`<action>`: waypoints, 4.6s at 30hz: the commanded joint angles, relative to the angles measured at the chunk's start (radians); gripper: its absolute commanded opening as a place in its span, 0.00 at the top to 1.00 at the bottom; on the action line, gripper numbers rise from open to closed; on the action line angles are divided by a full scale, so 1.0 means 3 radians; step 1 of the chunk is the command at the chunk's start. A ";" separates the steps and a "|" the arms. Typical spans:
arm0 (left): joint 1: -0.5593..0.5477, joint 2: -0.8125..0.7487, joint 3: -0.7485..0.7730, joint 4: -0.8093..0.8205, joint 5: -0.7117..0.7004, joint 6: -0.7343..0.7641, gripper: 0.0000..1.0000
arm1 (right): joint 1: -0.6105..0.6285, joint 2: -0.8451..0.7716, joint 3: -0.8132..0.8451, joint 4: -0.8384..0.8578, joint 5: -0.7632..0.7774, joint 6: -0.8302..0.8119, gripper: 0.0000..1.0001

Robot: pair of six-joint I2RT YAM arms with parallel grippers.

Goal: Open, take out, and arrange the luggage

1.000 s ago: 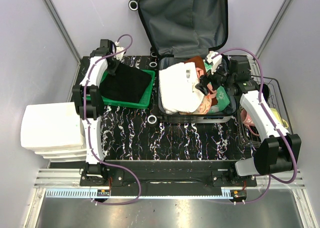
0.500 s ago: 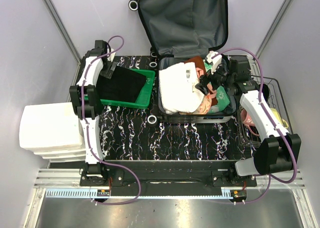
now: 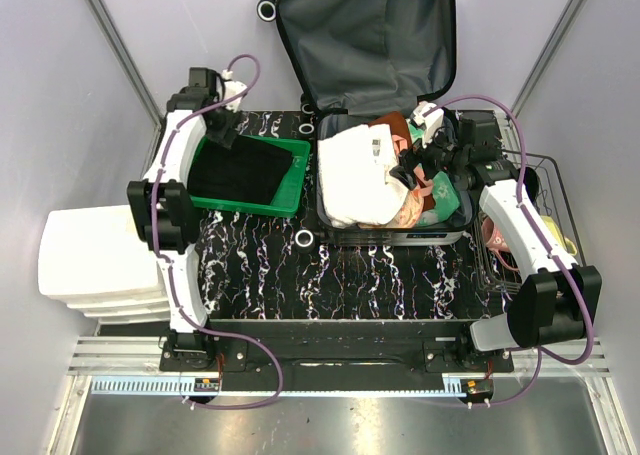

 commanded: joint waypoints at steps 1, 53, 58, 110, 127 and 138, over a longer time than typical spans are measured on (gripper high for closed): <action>-0.0150 0.0185 0.0014 -0.0067 -0.0205 -0.0066 0.39 | 0.0011 -0.0034 0.0098 0.0076 -0.0066 0.0044 0.00; -0.0600 -0.0771 -0.0358 -0.0185 0.1609 -0.0358 0.32 | 0.0180 0.1192 0.1115 -0.0358 0.0732 0.1424 0.02; -0.0606 -0.0766 -0.0338 -0.0154 0.1563 -0.0389 0.32 | 0.0175 0.1448 0.1340 -0.0399 0.0558 0.1649 0.05; -0.0606 -0.0669 -0.0353 -0.0119 0.1655 -0.0527 0.32 | 0.0742 0.1663 0.1852 -0.0762 0.1274 0.1481 0.38; -0.0825 -0.0454 -0.0210 0.0295 0.2421 -0.0272 0.29 | 0.0712 0.1602 0.1643 -0.0778 0.1325 0.1021 1.00; -0.1045 -0.0684 -0.0783 0.0837 0.2392 -0.0210 0.30 | 0.0134 0.1275 0.1428 -0.0445 0.1565 0.1097 1.00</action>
